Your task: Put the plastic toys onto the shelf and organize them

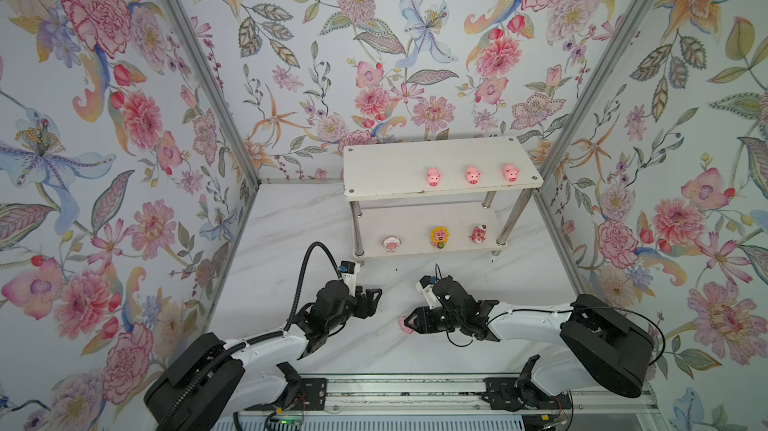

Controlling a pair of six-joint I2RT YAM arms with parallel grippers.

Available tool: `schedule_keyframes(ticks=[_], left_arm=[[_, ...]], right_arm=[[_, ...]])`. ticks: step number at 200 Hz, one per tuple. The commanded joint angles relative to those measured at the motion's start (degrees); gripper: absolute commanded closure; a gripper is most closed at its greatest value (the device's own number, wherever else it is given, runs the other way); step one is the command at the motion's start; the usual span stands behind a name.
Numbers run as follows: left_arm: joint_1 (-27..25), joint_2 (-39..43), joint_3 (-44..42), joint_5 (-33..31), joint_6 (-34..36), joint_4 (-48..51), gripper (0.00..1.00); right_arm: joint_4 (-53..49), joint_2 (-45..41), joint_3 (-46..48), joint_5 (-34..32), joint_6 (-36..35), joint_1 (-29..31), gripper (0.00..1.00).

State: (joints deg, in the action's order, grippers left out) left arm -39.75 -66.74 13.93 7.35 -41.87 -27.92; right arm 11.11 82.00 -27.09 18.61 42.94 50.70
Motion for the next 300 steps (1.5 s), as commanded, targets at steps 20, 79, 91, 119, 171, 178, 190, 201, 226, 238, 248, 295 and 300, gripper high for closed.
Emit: schedule_keyframes(ticks=[20, 79, 91, 119, 171, 178, 190, 201, 226, 238, 248, 295, 300], left_arm=[[0.81, 0.38, 1.16, 1.13, 0.64, 0.56, 0.27], [0.98, 1.0, 1.37, 0.73, 0.67, 1.58, 0.26], [1.02, 1.25, 0.98, 0.97, 0.07, 1.01, 0.26], [1.33, 2.21, 0.04, 1.05, -0.56, 0.83, 0.26], [2.18, 4.89, -1.13, 0.73, -0.56, 2.39, 0.26], [2.23, 5.3, -1.39, 0.72, -0.71, 2.27, 0.26], [2.35, 6.03, -1.83, 0.69, -0.68, 2.26, 0.26], [2.78, 6.45, -1.93, 0.64, -0.38, 2.88, 0.26], [3.14, 7.24, -2.33, 0.64, -0.08, 3.43, 0.26], [3.43, 7.41, -2.65, 0.86, 0.12, 3.33, 0.26], [3.53, 7.44, -2.73, 0.99, 0.2, 3.41, 0.26], [3.86, 7.79, -3.12, 1.26, -0.21, 2.55, 0.26], [3.95, 7.86, -3.12, 1.28, -0.24, 2.58, 0.26]], right_arm=[[-11.3, -4.59, 1.22, -5.82, -3.06, -0.95, 0.47], [-16.83, -10.3, -2.41, -12.91, -10.84, 4.47, 0.35], [-17.87, -9.43, -3.99, -15.5, -12.97, 6.89, 0.35], [-18.3, -2.87, -7.63, -20.2, -17.62, 11.38, 0.34], [-20.46, 12.78, -15.98, -30.46, -18.16, 17.84, 0.43], [-20.85, 13.87, -16.73, -31.78, -17.59, 18.68, 0.45], [-21.4, 14.99, -17.59, -33.31, -16.99, 19.71, 0.48], [-22.03, 15.17, -18.03, -34.05, -16.27, 20.22, 0.48], [-23.06, 13.29, -17.13, -34.72, -14.83, 20.67, 0.41], [-23.32, 12.06, -16.16, -35.11, -14.24, 20.67, 0.38], [-23.61, 10.78, -15.29, -35.01, -13.97, 20.67, 0.37], [-18.27, 7.44, -11.98, -27.59, -15.13, 21.42, 0.38], [-17.21, 7.56, -11.77, -26.47, -14.91, 21.54, 0.38]])
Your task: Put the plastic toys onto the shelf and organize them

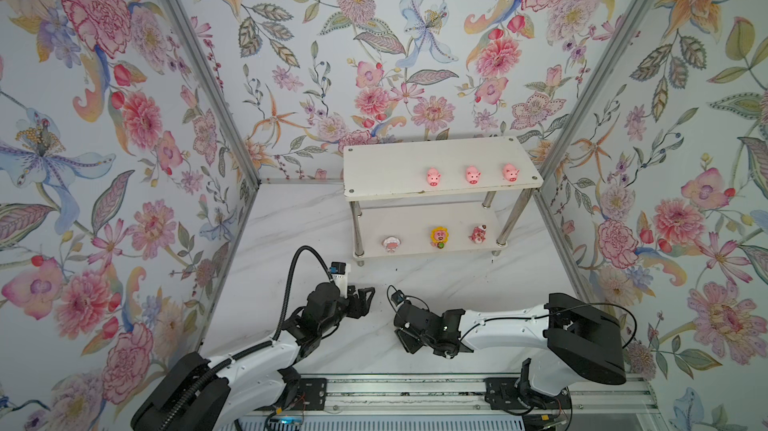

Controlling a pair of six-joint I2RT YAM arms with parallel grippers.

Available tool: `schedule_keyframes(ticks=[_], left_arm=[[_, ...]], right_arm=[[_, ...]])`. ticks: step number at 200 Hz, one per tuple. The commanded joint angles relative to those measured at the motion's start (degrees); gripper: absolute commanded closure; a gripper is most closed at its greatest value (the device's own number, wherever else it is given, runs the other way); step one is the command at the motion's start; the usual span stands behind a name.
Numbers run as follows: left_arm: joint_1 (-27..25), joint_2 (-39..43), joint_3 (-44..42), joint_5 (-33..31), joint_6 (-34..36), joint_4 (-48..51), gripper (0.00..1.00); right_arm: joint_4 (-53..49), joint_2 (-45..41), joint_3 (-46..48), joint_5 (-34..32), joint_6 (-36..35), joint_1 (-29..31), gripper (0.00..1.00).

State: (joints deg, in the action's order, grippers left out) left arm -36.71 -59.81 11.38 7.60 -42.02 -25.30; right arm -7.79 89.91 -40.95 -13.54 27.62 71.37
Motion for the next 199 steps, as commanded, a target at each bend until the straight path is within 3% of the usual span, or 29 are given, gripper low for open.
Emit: schedule_keyframes(ticks=[1, 63, 107, 148, 199], left_arm=[[0.92, 0.93, -0.57, 1.07, -0.08, -0.07, 0.26], [1.2, 1.92, -0.57, 1.02, -0.26, 0.52, 0.26], [1.2, 1.55, -0.57, 0.93, -0.35, 0.01, 0.26], [1.31, 0.97, -0.57, 1.28, -0.19, -0.49, 0.26], [1.98, 1.45, -0.57, 1.37, 0.47, -0.18, 0.26]], right_arm=[[1.89, -0.35, 2.1, 5.83, 0.46, 0.87, 0.38], [7.42, 1.19, 2.66, 6.71, 2.88, 1.82, 0.42], [7.31, 0.97, 2.94, 1.32, 4.71, 0.76, 0.51], [7.74, 2.05, 1.19, 0.18, 3.46, 0.13, 0.47], [8.24, 2.56, -0.14, 0.98, 3.52, 0.33, 0.67]])
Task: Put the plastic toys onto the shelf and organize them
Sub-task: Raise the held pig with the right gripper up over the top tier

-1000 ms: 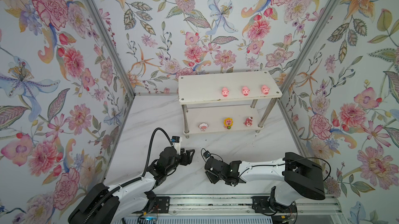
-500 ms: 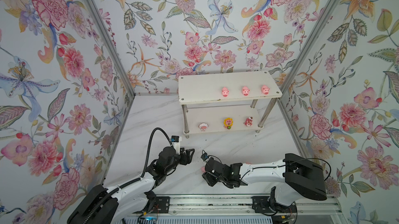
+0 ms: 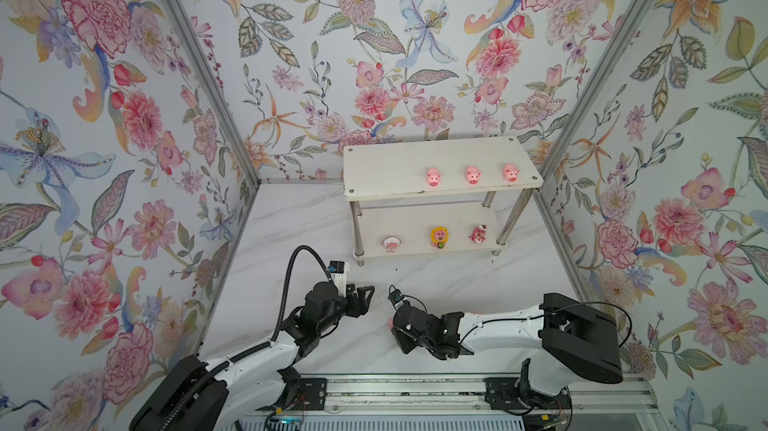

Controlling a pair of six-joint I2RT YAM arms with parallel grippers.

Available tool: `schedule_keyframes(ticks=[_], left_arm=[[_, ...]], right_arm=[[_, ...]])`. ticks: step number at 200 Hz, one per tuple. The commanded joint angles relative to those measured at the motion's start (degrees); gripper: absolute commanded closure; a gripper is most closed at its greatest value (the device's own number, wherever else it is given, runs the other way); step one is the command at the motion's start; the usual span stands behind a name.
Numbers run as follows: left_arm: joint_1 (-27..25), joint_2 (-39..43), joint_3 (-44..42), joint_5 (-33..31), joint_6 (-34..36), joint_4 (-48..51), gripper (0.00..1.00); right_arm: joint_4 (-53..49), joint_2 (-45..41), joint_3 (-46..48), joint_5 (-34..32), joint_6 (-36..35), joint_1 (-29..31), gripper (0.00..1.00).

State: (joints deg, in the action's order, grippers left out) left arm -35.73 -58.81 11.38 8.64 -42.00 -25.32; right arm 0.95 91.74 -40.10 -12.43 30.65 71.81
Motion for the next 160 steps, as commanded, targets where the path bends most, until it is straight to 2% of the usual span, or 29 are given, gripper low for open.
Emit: schedule_keyframes(ticks=[1, 30, 62, 93, 125, 160], left_arm=[[1.0, 0.45, -0.57, 0.32, 0.48, -0.12, 0.26], [1.45, 1.15, -2.33, 1.06, 0.52, -0.31, 0.25], [1.83, 2.19, -2.66, 0.63, 1.45, 0.25, 0.25], [1.97, 2.5, -1.94, -1.06, 3.22, 1.31, 0.26], [2.02, 2.97, -1.38, -0.73, 4.21, 1.48, 0.26], [2.0, 4.39, -1.36, -1.31, 6.28, 3.83, 0.25]], right_arm=[[-0.6, 0.63, -1.06, -0.18, 0.52, -0.1, 0.68], [-7.31, -1.22, -5.48, -1.44, 1.66, -0.44, 0.79], [-22.01, -5.32, -15.45, -5.24, 1.37, -2.28, 0.81], [-33.47, -8.87, -27.72, -5.87, -2.15, -8.14, 0.81], [-37.02, -8.17, -42.28, -7.14, -8.15, -13.34, 0.81], [-37.75, -4.16, -56.06, -9.61, -13.09, -14.83, 0.81]])
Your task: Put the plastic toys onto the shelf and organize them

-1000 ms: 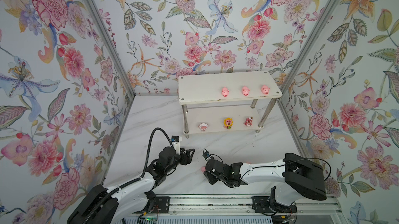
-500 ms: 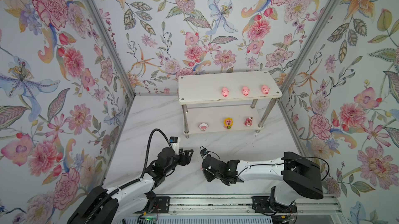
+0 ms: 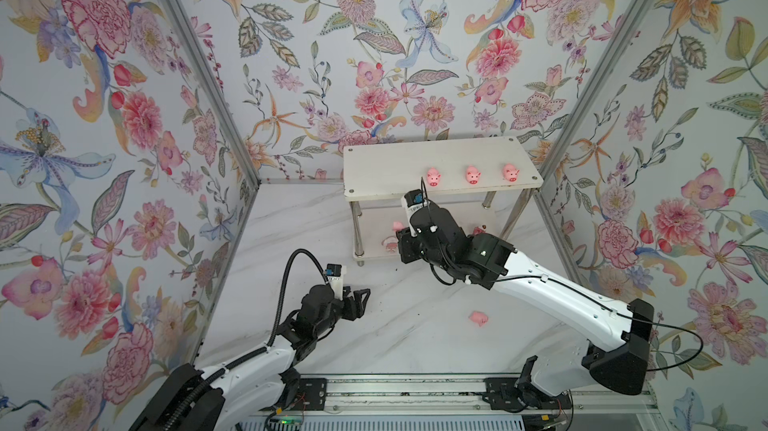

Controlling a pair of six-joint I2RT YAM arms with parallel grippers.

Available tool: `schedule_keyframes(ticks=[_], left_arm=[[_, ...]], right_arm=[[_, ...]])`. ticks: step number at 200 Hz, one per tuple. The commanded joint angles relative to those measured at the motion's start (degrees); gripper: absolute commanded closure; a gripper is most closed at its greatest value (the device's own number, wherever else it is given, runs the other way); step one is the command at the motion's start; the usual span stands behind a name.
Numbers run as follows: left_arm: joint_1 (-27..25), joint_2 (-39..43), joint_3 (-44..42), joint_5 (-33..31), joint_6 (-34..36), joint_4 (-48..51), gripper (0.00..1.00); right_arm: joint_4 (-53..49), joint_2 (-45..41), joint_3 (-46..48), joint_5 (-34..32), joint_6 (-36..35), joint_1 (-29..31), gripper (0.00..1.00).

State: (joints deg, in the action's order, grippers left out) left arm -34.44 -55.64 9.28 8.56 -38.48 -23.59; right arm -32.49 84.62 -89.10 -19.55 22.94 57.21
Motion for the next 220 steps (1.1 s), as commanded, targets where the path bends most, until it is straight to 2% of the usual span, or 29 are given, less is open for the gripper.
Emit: schedule_keyframes(ticks=[1, 68, 91, 155, 220], left_arm=[[0.79, 1.31, 0.74, -1.24, 2.78, 2.17, 0.25], [1.12, -1.09, 0.2, -0.4, 3.85, -0.9, 0.25], [1.39, -2.27, 0.39, 0.78, 4.02, -1.75, 0.25], [1.59, -2.67, 0.25, 1.2, 3.83, -2.42, 0.25], [1.89, -2.8, -0.23, 1.02, 3.76, -2.5, 0.24]], right_arm=[[-4.32, 3.12, -7.36, -2.54, -5.41, -0.25, 0.81], [-5.74, 11.05, -21.44, -3.89, -9.31, -2.21, 0.79], [-6.87, 13.26, -24.41, -6.47, -10.21, -3.07, 0.78], [-7.77, 17.51, -28.82, -6.16, -10.41, -6.52, 0.77], [-7.94, 18.6, -28.84, -2.93, -9.45, -8.23, 0.65]])
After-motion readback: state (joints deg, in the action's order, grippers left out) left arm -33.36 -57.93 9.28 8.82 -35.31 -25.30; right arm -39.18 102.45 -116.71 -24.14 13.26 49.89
